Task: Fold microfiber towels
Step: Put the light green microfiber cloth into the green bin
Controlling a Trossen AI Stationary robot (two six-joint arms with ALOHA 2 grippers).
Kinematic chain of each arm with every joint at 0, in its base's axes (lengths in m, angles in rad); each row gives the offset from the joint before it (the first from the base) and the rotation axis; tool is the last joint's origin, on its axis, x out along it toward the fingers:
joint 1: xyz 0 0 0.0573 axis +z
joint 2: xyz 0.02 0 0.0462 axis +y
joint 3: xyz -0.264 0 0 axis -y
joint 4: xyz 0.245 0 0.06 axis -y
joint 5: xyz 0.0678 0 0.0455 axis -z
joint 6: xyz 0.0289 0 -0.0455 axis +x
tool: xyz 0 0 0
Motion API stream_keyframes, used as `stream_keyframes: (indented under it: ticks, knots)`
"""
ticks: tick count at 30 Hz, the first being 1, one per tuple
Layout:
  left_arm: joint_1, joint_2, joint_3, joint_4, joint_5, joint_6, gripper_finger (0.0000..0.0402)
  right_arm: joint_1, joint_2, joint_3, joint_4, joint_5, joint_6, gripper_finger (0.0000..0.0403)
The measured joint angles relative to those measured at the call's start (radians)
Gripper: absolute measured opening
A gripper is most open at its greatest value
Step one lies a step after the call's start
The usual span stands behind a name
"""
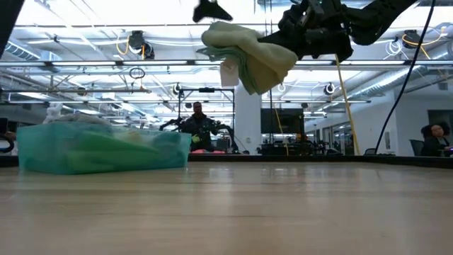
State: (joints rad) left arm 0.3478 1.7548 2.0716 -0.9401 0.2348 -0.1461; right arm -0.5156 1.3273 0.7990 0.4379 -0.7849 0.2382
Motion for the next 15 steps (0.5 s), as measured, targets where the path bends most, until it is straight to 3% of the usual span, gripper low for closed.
stream_keyframes:
  ticks: [4,8,15]
  knots:
    - [0.008,0.058,0.000,-0.002,0.075,0.093,0.0287,0.000,0.000,0.001,0.019,0.000,0.000,0.0011]
    - [0.024,0.105,0.000,-0.002,0.212,0.100,0.0269,0.000,0.000,0.001,0.038,-0.001,0.000,0.0011]
    - [0.023,0.132,0.000,-0.140,0.216,0.181,0.0247,0.000,0.000,0.001,0.068,-0.001,0.003,0.0011]
